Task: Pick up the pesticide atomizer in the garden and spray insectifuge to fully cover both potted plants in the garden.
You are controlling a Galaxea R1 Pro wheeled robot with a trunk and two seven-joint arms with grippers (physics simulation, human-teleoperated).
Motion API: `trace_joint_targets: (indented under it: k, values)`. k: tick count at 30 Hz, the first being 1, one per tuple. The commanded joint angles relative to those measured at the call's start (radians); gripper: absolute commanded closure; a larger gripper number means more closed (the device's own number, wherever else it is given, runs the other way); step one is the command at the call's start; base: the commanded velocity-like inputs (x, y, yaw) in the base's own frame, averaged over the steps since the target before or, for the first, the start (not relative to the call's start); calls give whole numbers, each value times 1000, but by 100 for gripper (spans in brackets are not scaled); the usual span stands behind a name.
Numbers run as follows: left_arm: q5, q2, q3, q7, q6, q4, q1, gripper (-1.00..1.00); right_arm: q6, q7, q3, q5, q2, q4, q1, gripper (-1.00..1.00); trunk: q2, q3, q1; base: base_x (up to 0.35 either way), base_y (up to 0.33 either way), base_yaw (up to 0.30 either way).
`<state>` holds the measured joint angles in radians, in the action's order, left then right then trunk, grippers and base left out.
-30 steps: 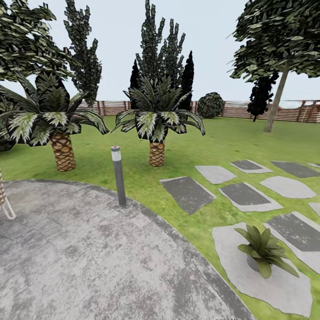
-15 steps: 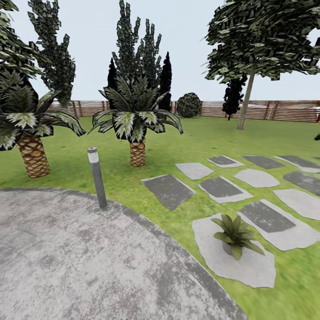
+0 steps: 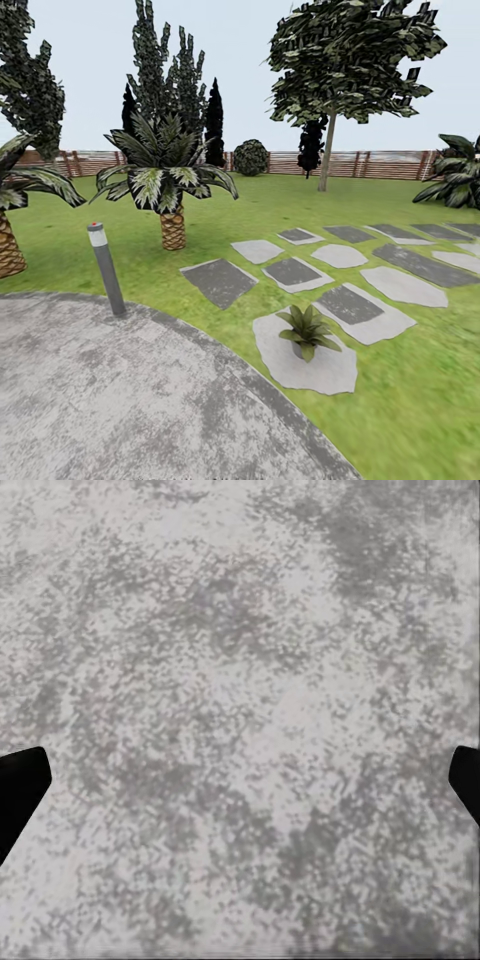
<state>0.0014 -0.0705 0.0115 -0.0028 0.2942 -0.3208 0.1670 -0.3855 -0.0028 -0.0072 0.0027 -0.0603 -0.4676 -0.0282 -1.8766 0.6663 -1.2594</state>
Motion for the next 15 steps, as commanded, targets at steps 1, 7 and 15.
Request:
trace_joint_targets:
  k: [1, 7, 15]
  values:
    - [0, 0, 1, 0, 3, 0, 0, -100, -3, 0, -1, 0, 0, 1, -1, -100, 0, 1, 1, -232, -189, -285]
    - [0, 0, 1, 0, 3, 0, 0, -100, -4, 0, -1, 0, 0, 1, -1, -100, 0, 1, 1, -216, -195, -285]
    - [0, 0, 1, 0, 3, 0, 0, -100, -4, 0, -1, 0, -1, 0, -1, -100, 0, 1, 1, -191, -196, -285]
